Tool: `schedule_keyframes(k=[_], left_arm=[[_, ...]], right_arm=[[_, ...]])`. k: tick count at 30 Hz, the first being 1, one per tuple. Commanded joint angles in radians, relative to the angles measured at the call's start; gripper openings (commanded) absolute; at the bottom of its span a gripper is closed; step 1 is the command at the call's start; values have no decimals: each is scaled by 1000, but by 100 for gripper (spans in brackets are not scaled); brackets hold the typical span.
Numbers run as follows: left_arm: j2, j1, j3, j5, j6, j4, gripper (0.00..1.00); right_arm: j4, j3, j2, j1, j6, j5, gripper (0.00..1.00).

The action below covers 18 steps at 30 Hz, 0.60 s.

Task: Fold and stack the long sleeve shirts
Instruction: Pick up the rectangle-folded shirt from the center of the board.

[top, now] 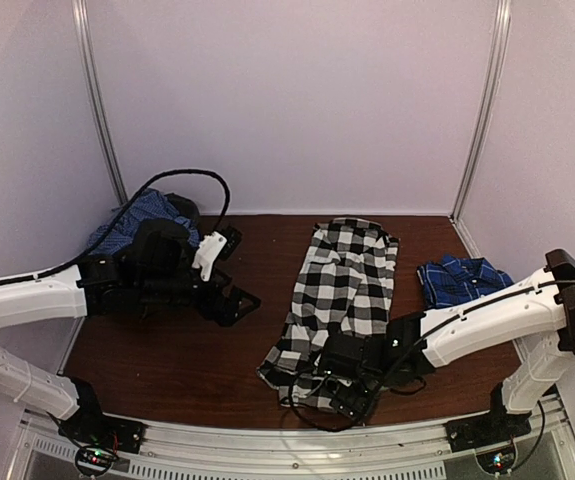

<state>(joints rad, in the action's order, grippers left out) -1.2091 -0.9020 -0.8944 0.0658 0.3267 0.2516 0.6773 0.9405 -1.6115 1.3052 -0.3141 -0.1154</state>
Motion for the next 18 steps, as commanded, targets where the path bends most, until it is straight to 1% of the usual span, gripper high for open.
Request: schedule_keyframes(k=[1, 4, 8, 10, 13, 15, 18], left_arm=[[0, 8, 25, 90, -78, -58, 98], [9, 7, 80, 132, -116, -100, 98], [36, 6, 142, 195, -128, -187, 98], [47, 5, 162, 216, -137, -230, 97], [54, 5, 169, 243, -155, -244, 98], [53, 2, 173, 261, -175, -283, 98], [37, -5, 164, 266, -229, -286, 98]], right_arm=[[-8, 10, -32, -16, 15, 58, 77], [-24, -7, -41, -24, 13, 88, 62], [-41, -39, -37, -26, -8, 105, 36], [-52, -56, -28, -26, -16, 94, 29], [-48, -70, -22, -26, -27, 79, 22], [-59, -89, -1, -26, -31, 83, 14], [-63, -114, 43, -26, -33, 100, 0]])
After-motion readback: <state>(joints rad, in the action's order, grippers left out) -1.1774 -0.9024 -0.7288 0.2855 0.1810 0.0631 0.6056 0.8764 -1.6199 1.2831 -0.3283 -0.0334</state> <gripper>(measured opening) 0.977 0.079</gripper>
